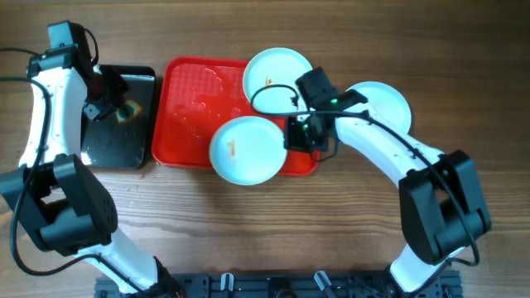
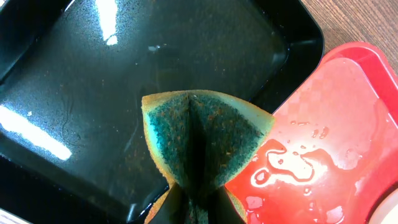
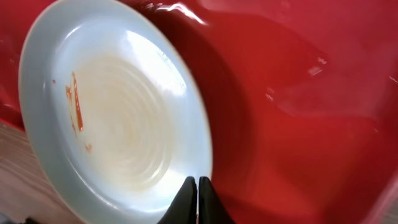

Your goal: Clean dirty plates on tray and stack at the side

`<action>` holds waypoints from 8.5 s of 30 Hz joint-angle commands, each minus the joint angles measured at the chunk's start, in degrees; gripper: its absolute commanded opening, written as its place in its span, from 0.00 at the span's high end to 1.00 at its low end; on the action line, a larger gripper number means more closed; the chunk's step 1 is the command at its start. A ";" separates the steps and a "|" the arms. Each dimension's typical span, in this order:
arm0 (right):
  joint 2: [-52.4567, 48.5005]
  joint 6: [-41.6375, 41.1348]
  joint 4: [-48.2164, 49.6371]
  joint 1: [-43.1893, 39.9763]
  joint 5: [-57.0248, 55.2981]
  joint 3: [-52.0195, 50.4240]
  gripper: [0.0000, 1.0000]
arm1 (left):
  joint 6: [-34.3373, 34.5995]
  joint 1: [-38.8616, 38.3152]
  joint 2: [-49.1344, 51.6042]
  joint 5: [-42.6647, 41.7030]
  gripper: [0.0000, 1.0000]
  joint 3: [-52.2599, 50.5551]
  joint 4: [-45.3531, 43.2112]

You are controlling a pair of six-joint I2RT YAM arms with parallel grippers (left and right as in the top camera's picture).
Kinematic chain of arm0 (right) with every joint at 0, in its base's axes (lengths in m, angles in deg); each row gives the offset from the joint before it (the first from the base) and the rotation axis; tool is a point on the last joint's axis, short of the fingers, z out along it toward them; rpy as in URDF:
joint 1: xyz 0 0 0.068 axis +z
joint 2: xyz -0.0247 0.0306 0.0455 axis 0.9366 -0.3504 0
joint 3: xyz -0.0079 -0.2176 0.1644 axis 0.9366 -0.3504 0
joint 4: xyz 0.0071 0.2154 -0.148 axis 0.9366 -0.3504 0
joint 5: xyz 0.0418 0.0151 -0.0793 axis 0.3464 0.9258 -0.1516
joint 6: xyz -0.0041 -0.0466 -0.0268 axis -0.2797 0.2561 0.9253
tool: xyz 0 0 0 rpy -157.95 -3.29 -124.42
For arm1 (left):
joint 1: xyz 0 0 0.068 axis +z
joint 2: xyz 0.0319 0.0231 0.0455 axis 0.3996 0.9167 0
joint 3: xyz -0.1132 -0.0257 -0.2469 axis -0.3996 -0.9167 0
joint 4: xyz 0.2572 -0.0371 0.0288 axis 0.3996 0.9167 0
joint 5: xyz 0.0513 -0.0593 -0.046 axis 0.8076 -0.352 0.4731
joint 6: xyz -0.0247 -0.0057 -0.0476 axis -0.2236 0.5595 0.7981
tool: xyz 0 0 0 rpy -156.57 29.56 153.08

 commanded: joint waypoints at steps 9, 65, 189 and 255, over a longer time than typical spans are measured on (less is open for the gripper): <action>-6.62 1.55 6.03 3.61 -3.96 10.40 0.67 | -0.74 0.33 -1.29 0.55 0.96 0.79 -0.24; -23.04 11.37 20.87 11.78 -7.61 19.82 0.75 | -0.31 -0.92 -1.27 -0.33 0.96 0.79 -1.57; -22.73 -0.66 10.51 8.07 -3.48 22.71 0.96 | -1.09 -8.68 7.39 -1.79 0.96 13.75 4.94; -11.85 -12.26 16.87 -8.13 -17.11 8.17 0.54 | 0.00 -8.68 7.39 -1.81 0.96 13.75 5.75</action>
